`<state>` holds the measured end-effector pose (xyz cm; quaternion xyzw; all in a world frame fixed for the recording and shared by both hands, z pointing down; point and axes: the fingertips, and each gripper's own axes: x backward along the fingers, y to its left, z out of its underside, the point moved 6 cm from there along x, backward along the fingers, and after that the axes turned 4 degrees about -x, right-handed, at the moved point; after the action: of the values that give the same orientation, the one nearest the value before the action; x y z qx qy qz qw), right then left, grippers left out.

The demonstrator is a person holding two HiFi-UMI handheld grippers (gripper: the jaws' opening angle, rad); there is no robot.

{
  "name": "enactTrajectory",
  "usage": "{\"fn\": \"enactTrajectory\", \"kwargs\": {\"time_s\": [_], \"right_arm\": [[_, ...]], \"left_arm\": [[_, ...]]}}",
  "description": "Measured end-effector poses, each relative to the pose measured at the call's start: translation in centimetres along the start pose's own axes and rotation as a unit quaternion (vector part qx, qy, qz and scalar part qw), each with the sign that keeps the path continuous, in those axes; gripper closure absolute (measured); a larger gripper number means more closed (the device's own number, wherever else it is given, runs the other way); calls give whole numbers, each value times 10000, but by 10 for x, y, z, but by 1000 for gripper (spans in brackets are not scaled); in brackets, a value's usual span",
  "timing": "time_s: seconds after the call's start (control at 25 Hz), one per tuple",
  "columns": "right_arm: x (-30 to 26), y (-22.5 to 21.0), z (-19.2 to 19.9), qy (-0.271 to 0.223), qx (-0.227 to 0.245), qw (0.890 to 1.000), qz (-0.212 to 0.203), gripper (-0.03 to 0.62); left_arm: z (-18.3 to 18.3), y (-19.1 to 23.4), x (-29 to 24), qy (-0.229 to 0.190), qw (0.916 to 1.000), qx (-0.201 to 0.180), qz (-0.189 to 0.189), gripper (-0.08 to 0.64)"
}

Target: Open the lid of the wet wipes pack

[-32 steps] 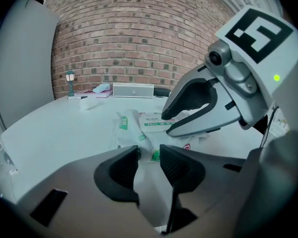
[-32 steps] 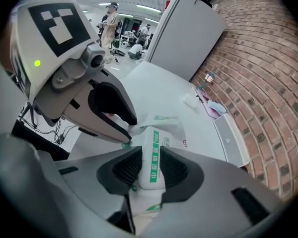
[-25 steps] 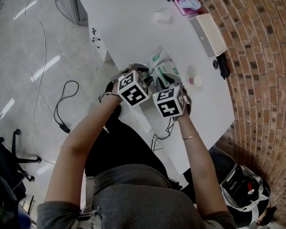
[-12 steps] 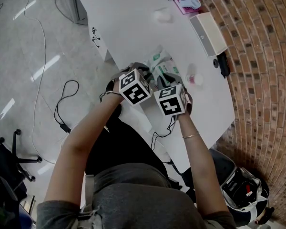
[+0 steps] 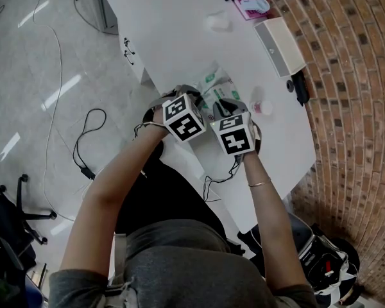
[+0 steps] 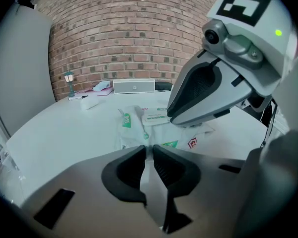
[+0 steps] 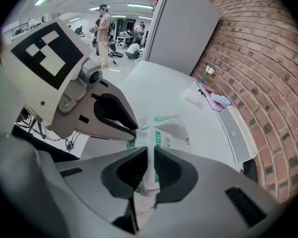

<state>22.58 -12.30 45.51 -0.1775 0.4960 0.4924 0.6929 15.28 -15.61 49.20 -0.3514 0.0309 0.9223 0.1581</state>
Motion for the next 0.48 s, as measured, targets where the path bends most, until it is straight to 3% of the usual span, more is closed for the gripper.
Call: {"fn": "enactTrajectory", "kwargs": {"time_s": [0.48], "right_arm": [[2,-5,-4,-50,-186,9996,-194,549]], "left_arm": [[0,0,-1,87,9999,-111,-60,503]]}}
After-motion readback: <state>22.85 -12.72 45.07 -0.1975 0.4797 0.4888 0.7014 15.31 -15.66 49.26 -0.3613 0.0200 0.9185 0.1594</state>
